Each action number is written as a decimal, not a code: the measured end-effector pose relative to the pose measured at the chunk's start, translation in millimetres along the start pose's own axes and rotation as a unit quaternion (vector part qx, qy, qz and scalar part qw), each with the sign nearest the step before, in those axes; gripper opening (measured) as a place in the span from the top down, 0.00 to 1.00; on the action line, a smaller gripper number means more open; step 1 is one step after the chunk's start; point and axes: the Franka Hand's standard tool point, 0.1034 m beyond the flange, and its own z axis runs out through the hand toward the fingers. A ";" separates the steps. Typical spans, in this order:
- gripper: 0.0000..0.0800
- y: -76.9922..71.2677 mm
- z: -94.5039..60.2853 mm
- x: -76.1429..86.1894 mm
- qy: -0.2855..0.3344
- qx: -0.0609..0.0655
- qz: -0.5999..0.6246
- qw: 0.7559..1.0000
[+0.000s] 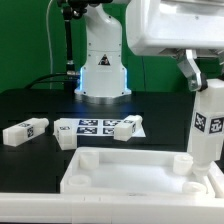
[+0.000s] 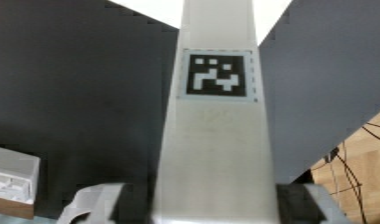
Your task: Assemble desk
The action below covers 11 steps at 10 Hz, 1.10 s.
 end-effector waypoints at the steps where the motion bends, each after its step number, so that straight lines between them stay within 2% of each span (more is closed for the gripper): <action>1: 0.63 1.7 6.0 -1.5 -0.002 0.001 -0.001 1.000; 11: 0.63 1.5 14.5 -13.9 -0.013 0.003 0.000 1.000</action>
Offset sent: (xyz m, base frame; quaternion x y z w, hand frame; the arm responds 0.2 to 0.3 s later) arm 0.0000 0.0000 0.0000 0.0000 0.0000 0.0000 1.0000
